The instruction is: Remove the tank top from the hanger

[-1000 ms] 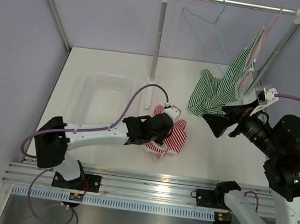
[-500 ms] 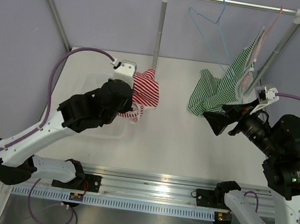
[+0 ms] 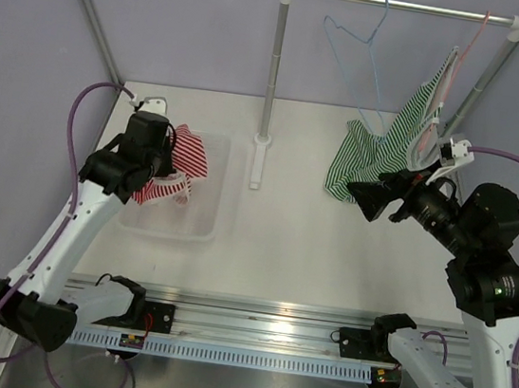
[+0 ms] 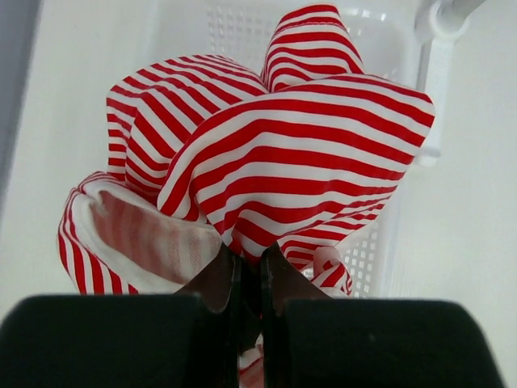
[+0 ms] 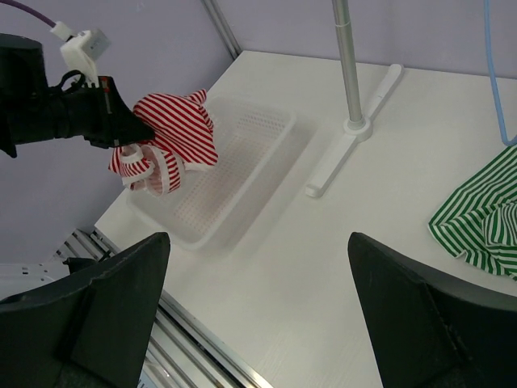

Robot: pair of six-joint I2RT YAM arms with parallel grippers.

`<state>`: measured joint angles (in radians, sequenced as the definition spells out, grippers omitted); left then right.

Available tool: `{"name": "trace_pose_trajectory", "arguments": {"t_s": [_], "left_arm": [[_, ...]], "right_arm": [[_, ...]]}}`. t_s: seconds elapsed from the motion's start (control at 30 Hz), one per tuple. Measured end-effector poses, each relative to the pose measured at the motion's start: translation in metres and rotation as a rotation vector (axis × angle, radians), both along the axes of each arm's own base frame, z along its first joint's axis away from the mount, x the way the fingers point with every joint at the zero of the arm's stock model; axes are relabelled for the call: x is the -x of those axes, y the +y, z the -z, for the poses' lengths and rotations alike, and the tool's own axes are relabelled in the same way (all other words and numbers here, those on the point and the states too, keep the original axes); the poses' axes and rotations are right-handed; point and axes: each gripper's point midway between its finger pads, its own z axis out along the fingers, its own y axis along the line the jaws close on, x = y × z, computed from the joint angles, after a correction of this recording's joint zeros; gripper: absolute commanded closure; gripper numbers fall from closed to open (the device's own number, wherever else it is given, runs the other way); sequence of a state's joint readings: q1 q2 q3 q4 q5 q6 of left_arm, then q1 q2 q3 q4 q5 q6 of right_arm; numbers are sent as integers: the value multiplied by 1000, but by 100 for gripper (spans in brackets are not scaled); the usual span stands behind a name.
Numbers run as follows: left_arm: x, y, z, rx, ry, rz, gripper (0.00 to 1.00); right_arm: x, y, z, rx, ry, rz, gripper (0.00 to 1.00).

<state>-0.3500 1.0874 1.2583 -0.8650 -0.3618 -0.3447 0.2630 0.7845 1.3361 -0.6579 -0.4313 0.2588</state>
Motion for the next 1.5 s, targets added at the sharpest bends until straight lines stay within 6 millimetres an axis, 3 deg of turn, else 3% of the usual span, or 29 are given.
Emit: {"name": "trace_pose_trajectory", "arguments": {"t_s": [0.13,0.17,0.23,0.27,0.33,0.4,0.53,0.67,0.83,0.93,1.13,1.3,1.47,1.5], "left_arm": [[-15,-2,34,48,123,25,100],[-17,-4,37,66,135,35,93],[-22,-5,40,88,144,49,68],[-24,-4,41,99,145,50,33],[-27,-2,41,108,140,40,13],[-30,3,43,113,144,18,1],[-30,7,43,114,142,-1,1],[-24,2,30,114,102,25,1],[6,-35,0,125,-12,174,1],[32,-59,-1,139,-57,290,1],[59,-66,22,135,-68,369,1],[61,-70,28,125,-67,395,1],[59,-72,27,122,-82,411,1],[59,-73,28,121,-80,413,1]], "right_arm": [[-12,4,4,-2,19,0,1],[-15,5,6,-3,24,0,0],[-21,7,8,-3,30,-3,0],[-25,8,9,-2,35,-2,0],[-32,7,13,4,49,13,0],[-43,3,18,18,74,55,1],[-69,-14,18,56,117,195,1],[-95,-44,-1,103,106,399,1],[-122,-82,-41,166,36,620,2],[-142,-100,-53,195,28,704,10],[-191,-152,-33,245,113,846,21],[-231,-165,-18,283,155,869,37],[-266,-179,-2,313,191,890,46],[-272,-185,3,319,203,901,57]]}}
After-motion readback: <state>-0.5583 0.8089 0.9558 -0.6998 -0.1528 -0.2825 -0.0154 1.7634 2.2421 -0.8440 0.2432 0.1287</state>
